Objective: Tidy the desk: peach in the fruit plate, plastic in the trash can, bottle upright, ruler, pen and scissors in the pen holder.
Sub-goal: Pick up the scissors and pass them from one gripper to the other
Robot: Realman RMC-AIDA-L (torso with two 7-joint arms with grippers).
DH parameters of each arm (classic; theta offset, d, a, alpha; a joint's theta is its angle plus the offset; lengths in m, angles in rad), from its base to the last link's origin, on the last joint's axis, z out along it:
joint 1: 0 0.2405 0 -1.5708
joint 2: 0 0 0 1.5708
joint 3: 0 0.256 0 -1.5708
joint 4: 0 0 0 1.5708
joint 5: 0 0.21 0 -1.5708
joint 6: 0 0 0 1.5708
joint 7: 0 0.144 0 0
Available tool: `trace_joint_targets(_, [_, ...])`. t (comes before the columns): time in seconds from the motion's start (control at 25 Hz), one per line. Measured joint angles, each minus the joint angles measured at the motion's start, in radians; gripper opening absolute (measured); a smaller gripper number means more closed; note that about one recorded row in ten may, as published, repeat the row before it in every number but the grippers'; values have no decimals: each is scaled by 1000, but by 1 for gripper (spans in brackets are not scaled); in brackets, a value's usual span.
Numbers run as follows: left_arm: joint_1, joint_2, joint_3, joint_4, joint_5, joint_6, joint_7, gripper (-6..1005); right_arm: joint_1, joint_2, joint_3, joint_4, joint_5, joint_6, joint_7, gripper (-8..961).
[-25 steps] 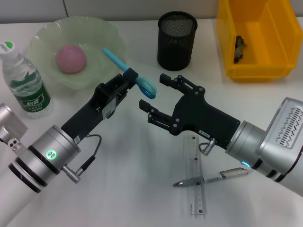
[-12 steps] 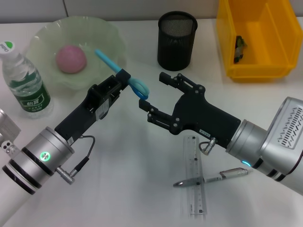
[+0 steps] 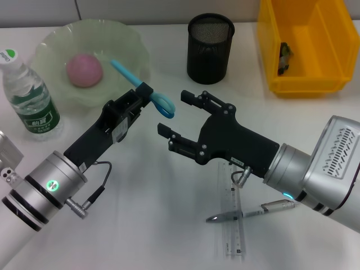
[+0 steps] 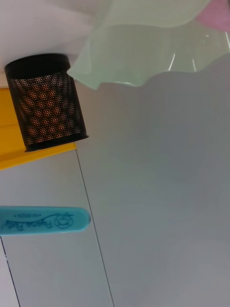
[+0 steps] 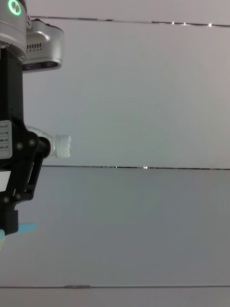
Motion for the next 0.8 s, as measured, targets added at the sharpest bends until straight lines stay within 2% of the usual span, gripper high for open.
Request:
trace_joint_targets(0.28, [-16,0,-9,-12,0,-5,-5,220,1,0,17,2,-3,15,-20,767])
trace_joint_targets(0.8, [-9,-2,-27,-28,11,5,1,217,-8,0,55,26,-4,38,-75,768])
